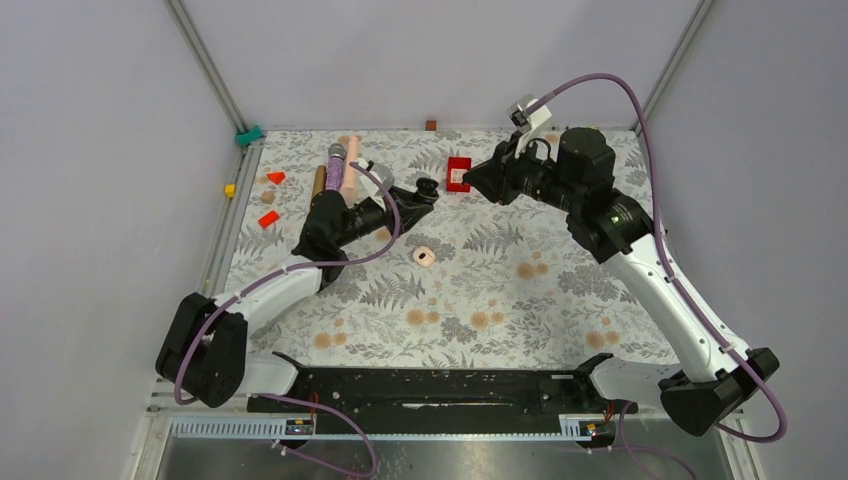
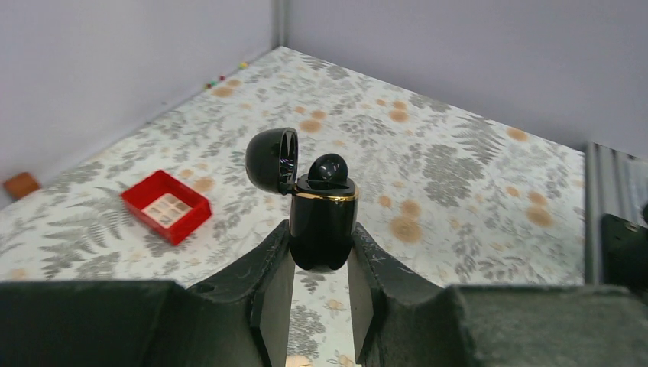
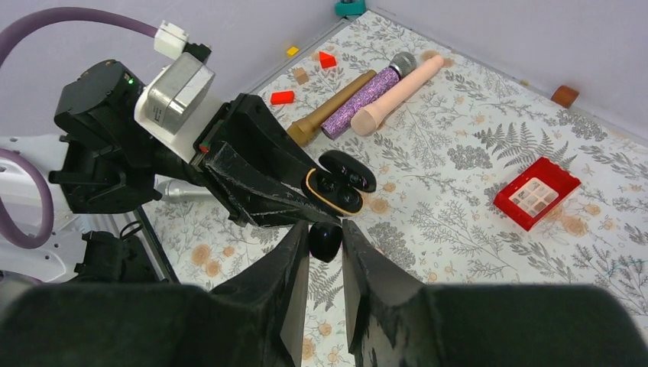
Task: Insert the wireless bluetooth earbuds into the charging case
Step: Place the earbud in the charging case.
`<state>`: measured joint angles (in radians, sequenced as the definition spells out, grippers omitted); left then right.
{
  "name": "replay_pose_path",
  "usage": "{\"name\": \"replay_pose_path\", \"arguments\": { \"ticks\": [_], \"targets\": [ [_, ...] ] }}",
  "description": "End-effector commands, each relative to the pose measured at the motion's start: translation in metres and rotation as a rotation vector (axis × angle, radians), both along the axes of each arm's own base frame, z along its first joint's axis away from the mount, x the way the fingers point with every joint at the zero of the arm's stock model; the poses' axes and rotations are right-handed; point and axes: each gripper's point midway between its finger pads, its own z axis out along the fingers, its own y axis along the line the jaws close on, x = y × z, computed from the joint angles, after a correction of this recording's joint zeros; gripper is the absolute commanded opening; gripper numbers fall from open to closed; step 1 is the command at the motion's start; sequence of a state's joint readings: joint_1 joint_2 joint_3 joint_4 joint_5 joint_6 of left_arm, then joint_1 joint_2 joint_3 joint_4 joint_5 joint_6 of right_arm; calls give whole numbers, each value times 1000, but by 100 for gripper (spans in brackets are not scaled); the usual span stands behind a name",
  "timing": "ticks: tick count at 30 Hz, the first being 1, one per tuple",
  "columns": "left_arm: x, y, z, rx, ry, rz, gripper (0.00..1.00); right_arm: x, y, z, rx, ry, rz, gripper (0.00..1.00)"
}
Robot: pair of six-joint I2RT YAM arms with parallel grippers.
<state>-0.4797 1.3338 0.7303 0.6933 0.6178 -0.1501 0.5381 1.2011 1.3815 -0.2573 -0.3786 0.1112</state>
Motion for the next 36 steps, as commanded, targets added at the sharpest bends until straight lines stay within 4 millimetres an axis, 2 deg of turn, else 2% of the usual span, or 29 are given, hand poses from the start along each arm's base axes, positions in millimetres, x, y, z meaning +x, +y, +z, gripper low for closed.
{"name": "replay_pose_path", "arguments": {
  "ticks": [1, 7, 9, 13, 17, 20, 25, 27, 32, 36],
  "targets": [
    [19, 19, 28, 10, -158, 166, 0, 6, 4, 24, 14, -76, 3, 27],
    [56, 62, 30, 190, -309, 456, 0, 9, -2, 26, -26, -116, -18, 28],
    [62, 72, 32, 220, -341, 516, 0, 9, -6, 28, -39, -134, -29, 29],
    [60, 80, 42, 213, -355, 579, 0, 9, -13, 31, -64, -172, -52, 29],
    [51, 77, 58, 159, -352, 569, 0, 5, -16, 34, -58, -179, -55, 30],
    [37, 59, 58, 119, -301, 457, 0, 1, -13, 35, -36, -172, -35, 30],
    [-7, 10, 36, 98, -200, 107, 0, -1, -6, 37, -11, -151, -4, 30],
    [-16, -1, 33, 58, -156, 37, 0, -2, -3, 39, 1, -140, 13, 30],
    [-33, -18, 37, -100, -43, -95, 0, -2, 9, 35, 42, -92, 45, 30],
    [-37, -24, 38, -169, 49, -125, 0, 4, 16, 24, 37, -62, 27, 29]
  ]
}}
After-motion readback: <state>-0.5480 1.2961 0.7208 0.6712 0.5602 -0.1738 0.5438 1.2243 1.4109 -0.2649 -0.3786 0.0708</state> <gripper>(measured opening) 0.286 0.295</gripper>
